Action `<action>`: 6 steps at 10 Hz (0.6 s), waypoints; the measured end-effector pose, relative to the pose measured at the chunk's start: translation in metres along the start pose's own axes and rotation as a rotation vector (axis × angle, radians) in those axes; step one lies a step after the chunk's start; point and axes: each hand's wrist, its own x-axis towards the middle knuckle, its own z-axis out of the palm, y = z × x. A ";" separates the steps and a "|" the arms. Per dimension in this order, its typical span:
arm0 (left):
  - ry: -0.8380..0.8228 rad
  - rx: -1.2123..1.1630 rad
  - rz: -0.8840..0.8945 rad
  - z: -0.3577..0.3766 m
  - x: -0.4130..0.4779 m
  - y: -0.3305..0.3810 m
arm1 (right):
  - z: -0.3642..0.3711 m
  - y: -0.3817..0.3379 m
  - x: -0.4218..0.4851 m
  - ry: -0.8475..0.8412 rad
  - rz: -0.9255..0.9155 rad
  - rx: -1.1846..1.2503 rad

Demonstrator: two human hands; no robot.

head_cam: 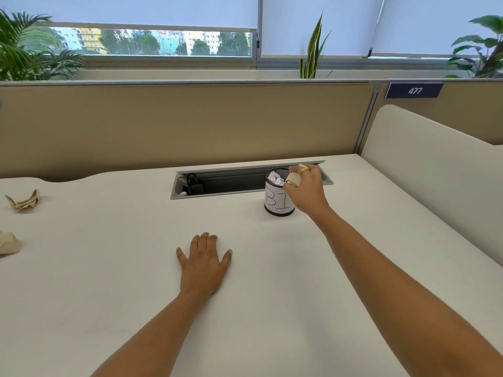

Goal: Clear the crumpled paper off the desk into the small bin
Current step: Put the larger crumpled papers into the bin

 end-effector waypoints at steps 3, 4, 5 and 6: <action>0.045 -0.012 -0.011 0.007 0.002 -0.002 | 0.028 0.010 0.041 0.017 -0.112 -0.085; 0.046 -0.009 -0.013 0.007 0.003 -0.002 | 0.032 0.015 0.047 0.003 -0.098 -0.188; 0.042 -0.013 -0.013 0.007 0.003 -0.003 | 0.031 0.020 0.049 -0.042 -0.130 -0.390; 0.046 -0.012 -0.012 0.007 0.003 -0.002 | 0.033 0.025 0.042 -0.034 -0.215 -0.464</action>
